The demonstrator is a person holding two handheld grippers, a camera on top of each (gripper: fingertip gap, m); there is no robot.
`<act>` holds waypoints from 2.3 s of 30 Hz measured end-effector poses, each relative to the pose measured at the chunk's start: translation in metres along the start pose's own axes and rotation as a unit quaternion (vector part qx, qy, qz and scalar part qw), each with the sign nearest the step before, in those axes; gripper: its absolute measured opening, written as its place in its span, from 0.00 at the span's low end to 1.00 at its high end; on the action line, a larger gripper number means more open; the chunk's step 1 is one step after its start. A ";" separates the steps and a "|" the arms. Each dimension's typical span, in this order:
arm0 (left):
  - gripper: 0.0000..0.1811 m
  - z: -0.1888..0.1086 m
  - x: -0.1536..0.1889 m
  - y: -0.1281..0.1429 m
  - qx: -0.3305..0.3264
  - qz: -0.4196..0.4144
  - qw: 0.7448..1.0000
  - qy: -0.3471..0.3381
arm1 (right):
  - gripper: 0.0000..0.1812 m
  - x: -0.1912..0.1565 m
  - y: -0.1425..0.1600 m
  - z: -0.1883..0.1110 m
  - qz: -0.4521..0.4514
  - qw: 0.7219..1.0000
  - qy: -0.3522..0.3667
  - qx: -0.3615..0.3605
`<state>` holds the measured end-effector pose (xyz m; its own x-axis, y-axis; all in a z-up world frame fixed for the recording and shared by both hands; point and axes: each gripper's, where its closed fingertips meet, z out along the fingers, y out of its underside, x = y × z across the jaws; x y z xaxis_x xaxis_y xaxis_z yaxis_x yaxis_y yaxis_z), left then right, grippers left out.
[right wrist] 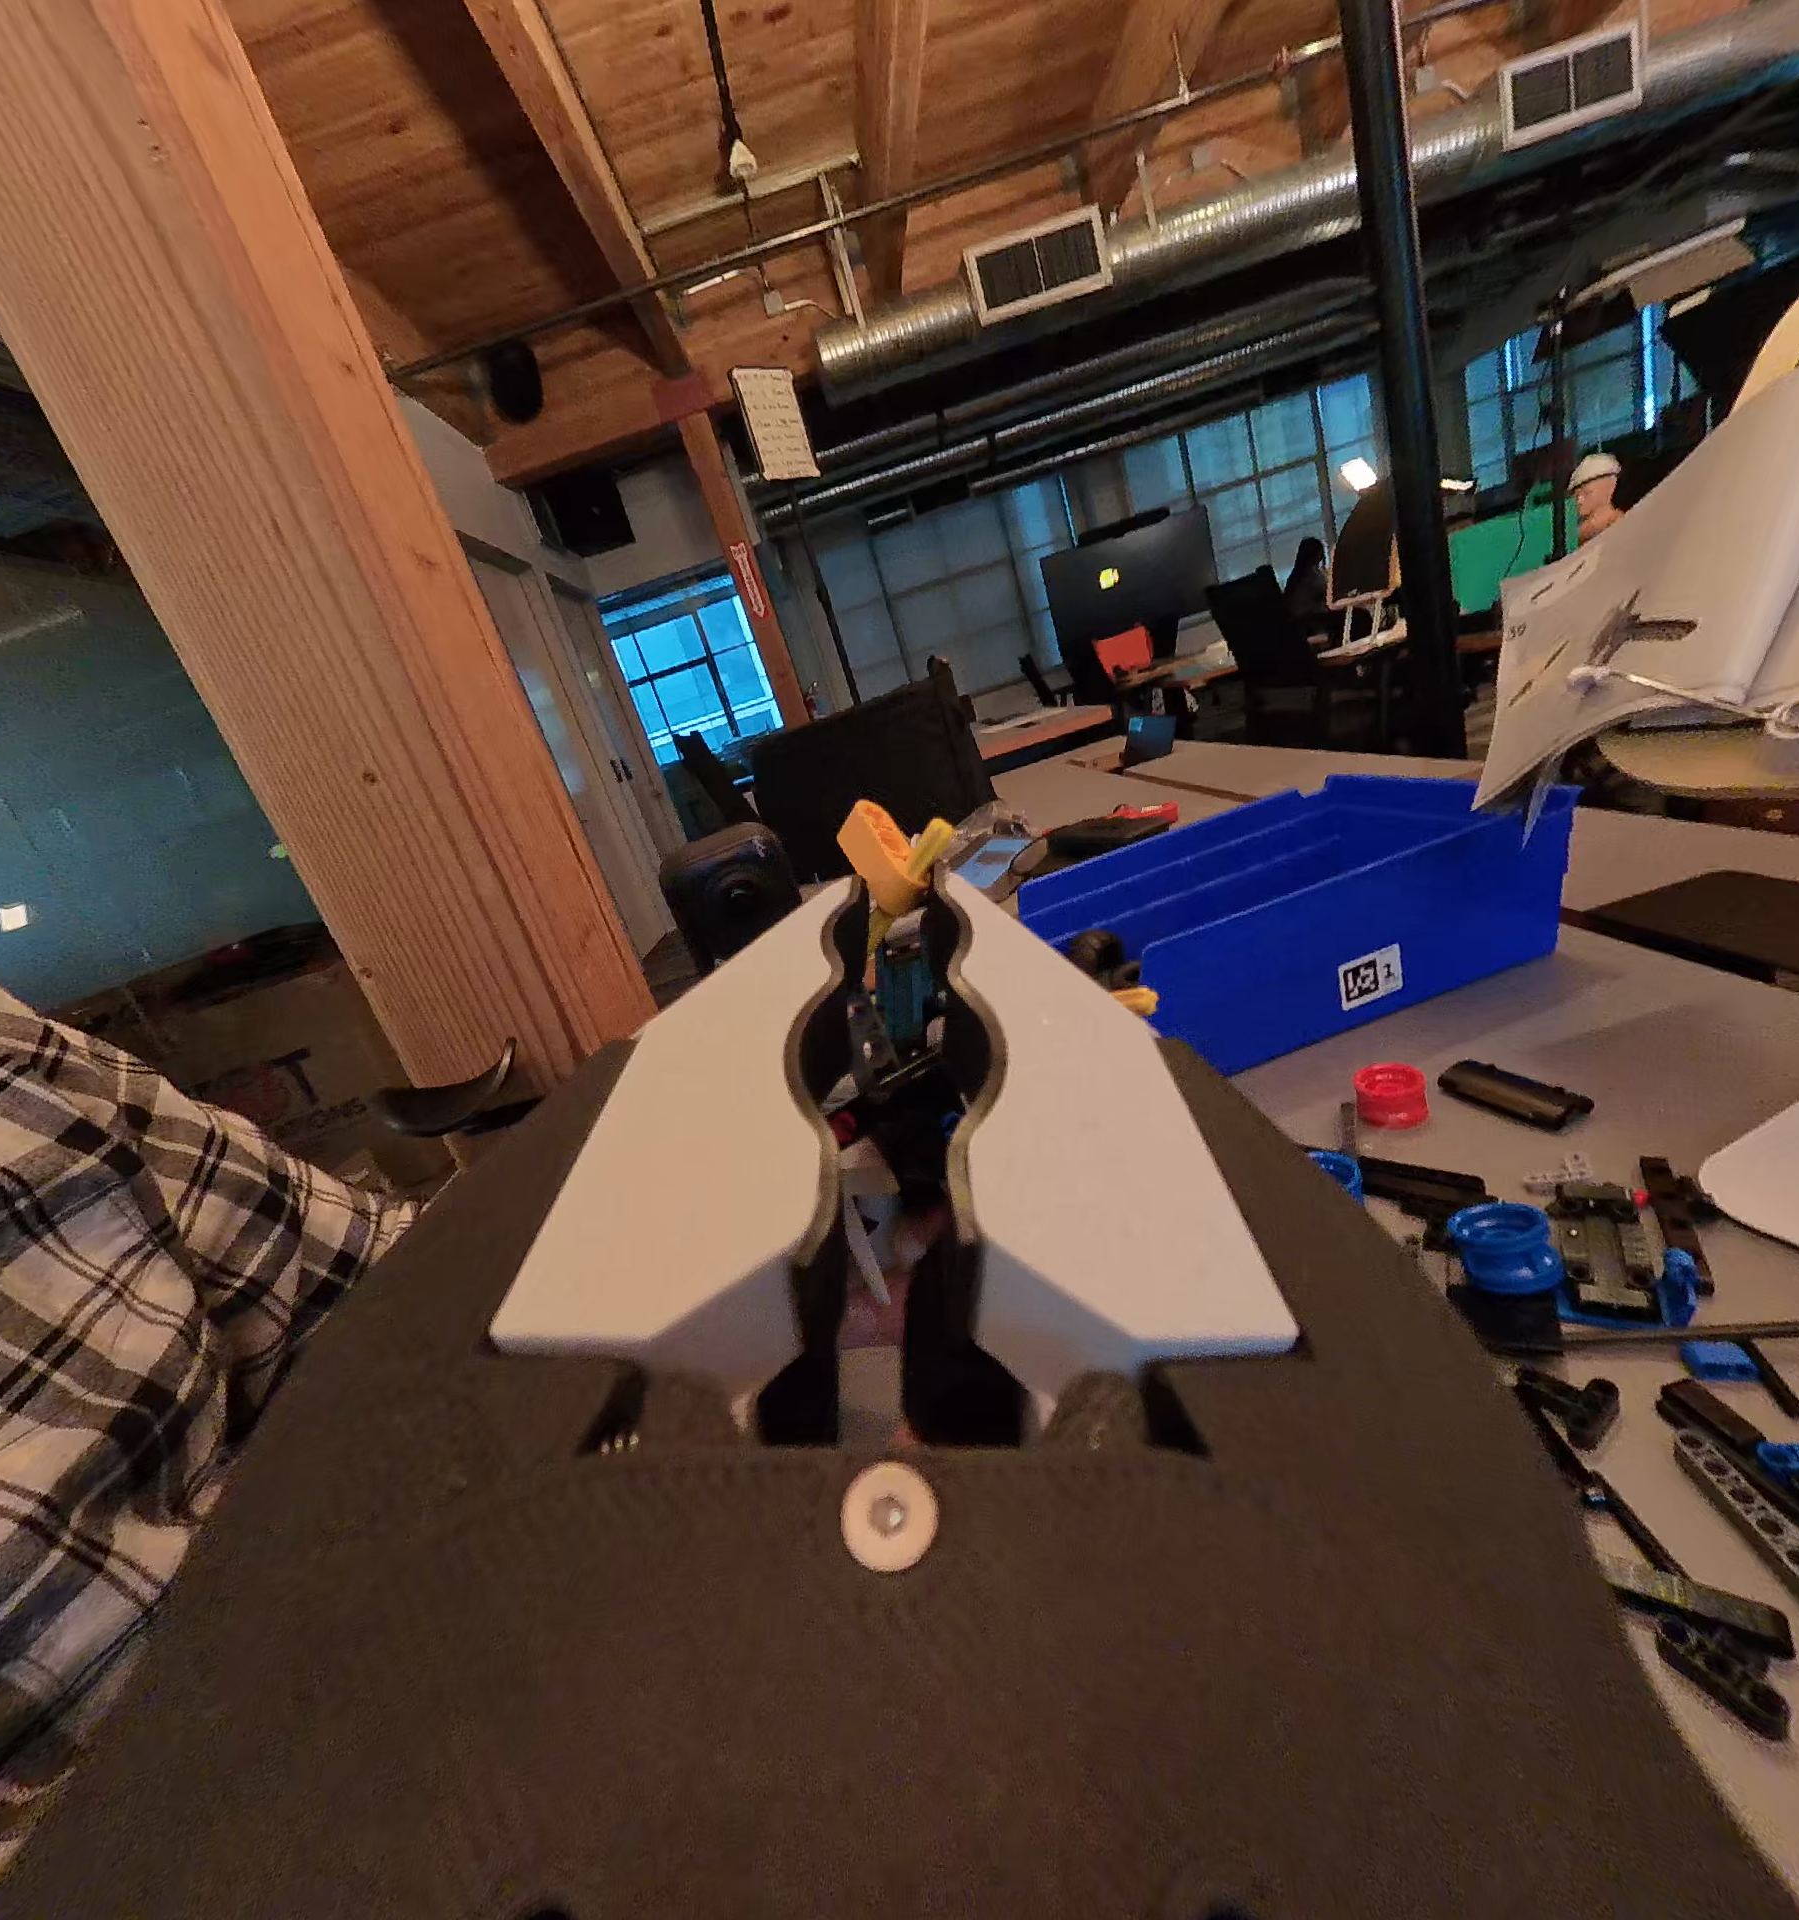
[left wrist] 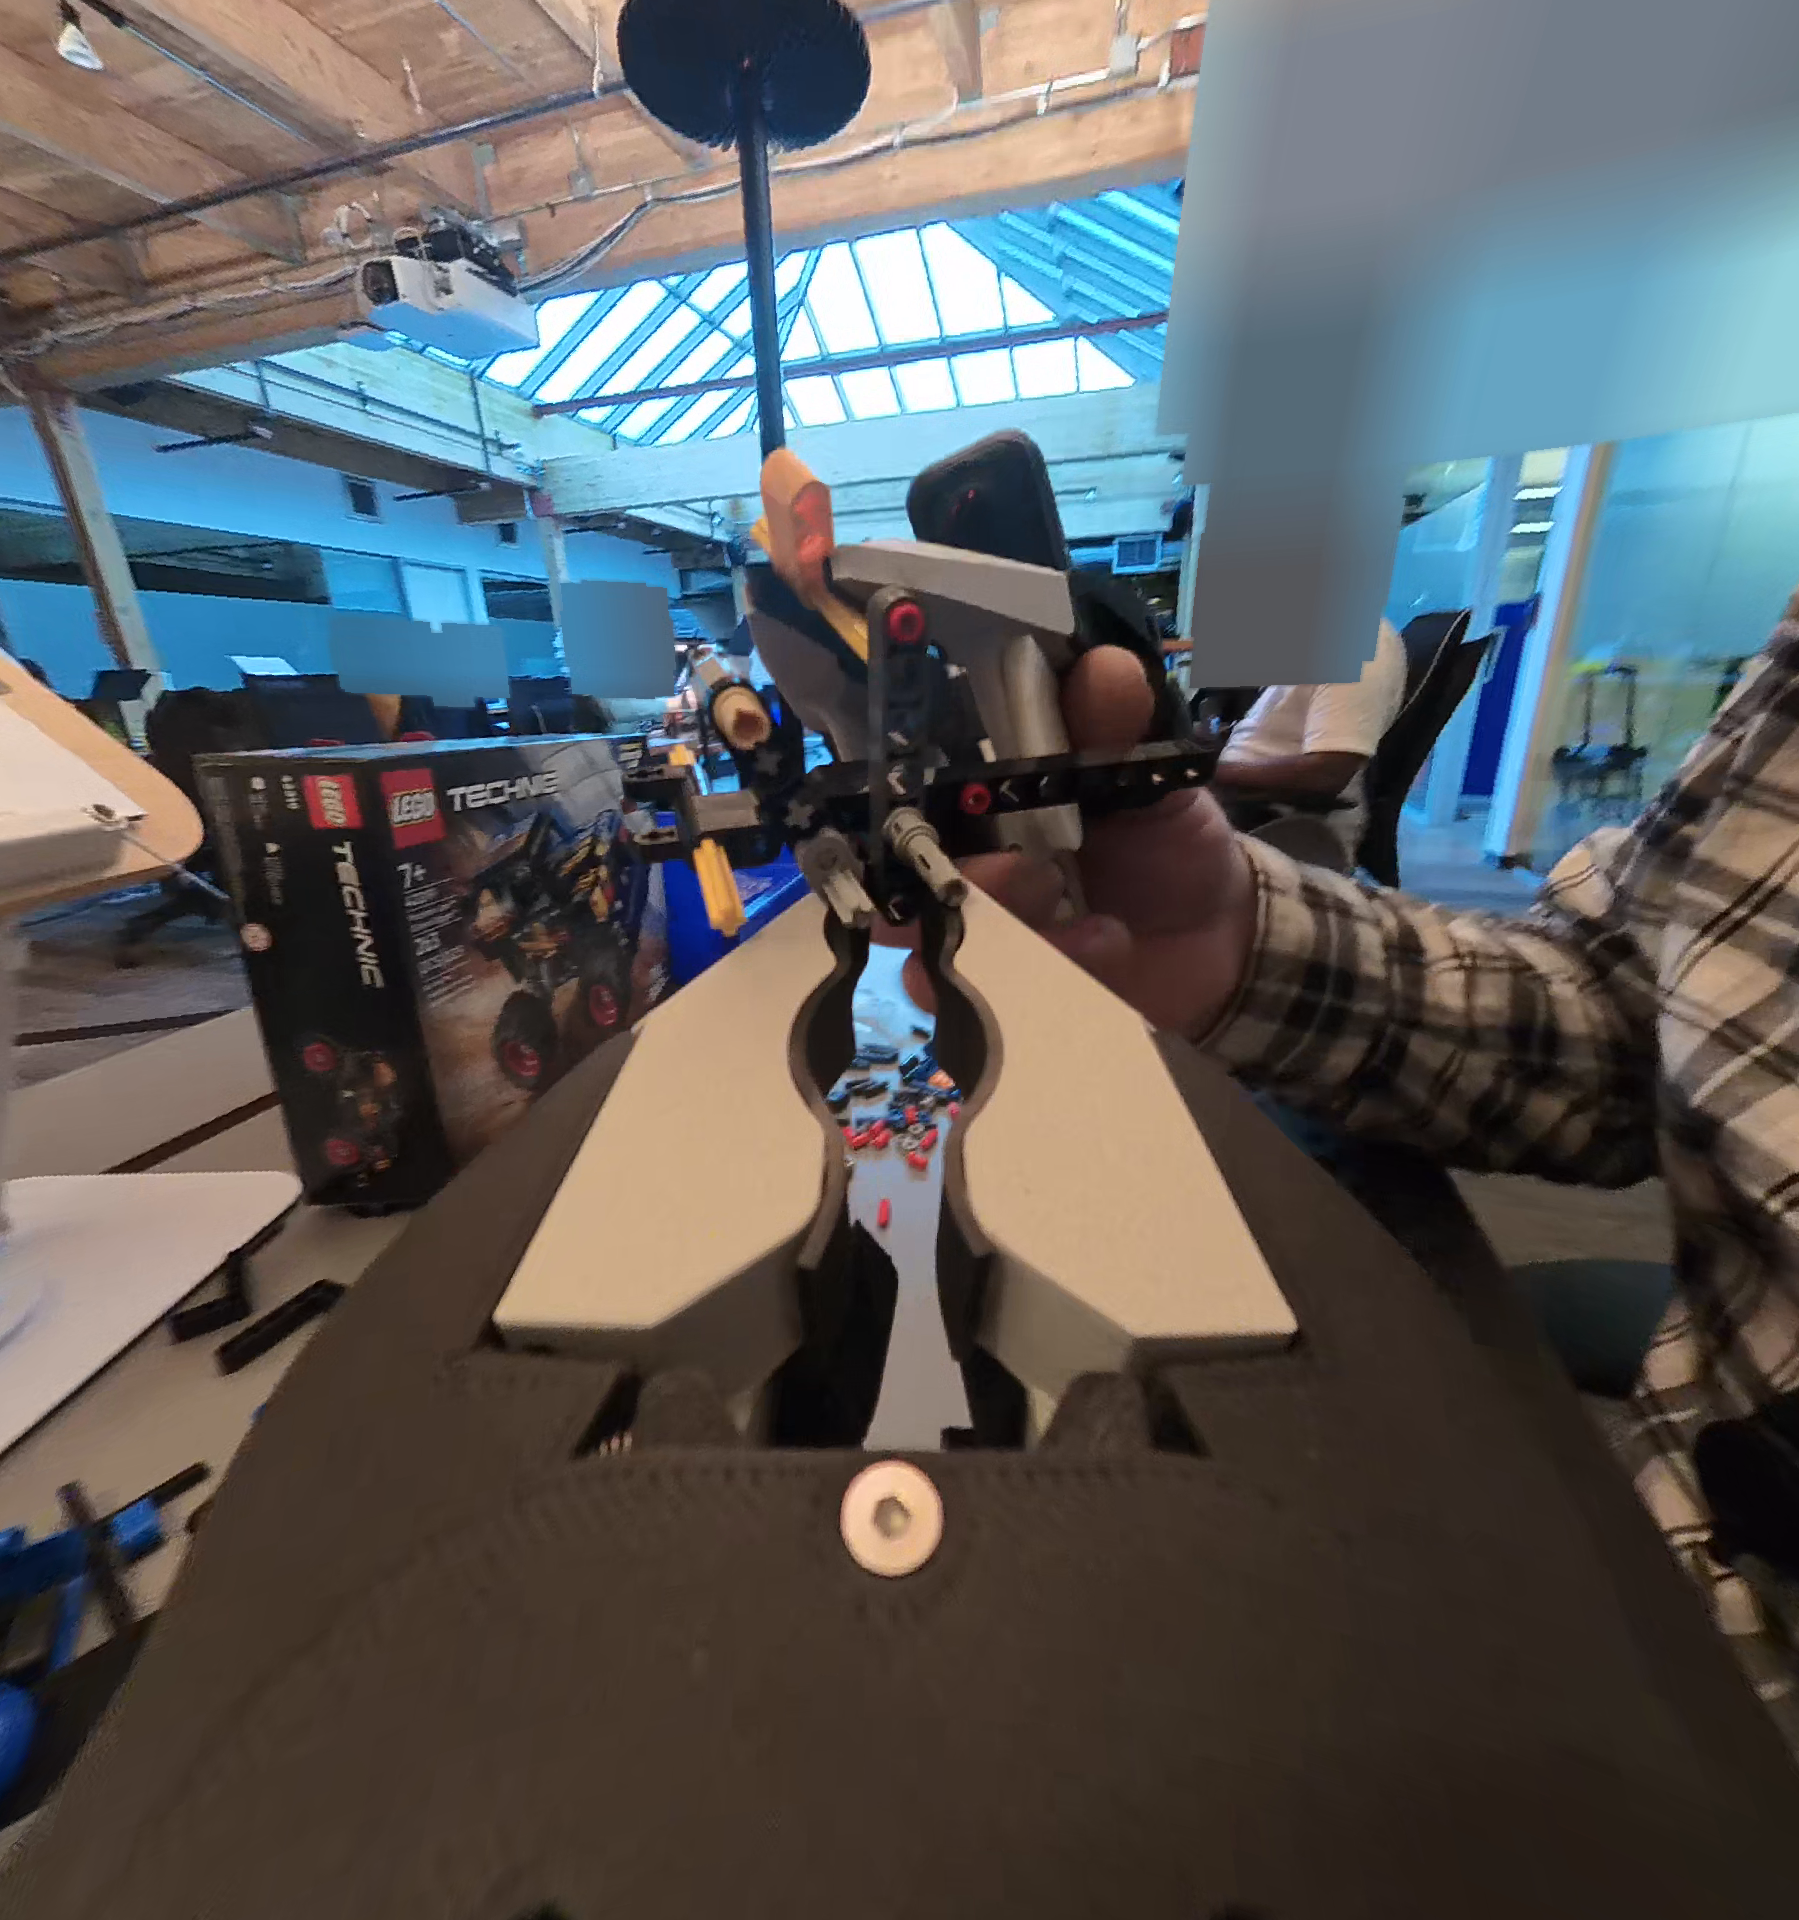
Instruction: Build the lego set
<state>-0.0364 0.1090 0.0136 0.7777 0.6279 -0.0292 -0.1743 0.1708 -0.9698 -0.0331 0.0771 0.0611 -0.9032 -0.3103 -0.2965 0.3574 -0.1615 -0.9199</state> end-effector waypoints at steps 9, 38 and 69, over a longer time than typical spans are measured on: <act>0.04 0.003 -0.017 0.014 -0.060 0.115 0.988 -0.083 | 0.05 0.013 0.009 -0.009 0.019 0.998 0.050 -0.041; 0.03 -0.011 -0.042 -0.014 -0.160 0.508 0.783 -0.320 | 0.05 0.005 0.010 -0.017 0.157 0.980 0.099 0.071; 0.37 -0.072 -0.024 0.061 -0.277 0.304 0.885 -0.218 | 0.04 0.029 0.107 -0.013 0.227 0.966 0.078 -0.097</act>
<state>-0.0218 0.0497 -0.0625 0.3150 0.7298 -0.6068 -0.0638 -0.6216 -0.7807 -0.0235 0.0626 -0.0493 -0.6942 -0.1612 -0.7015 0.6870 0.1423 -0.7126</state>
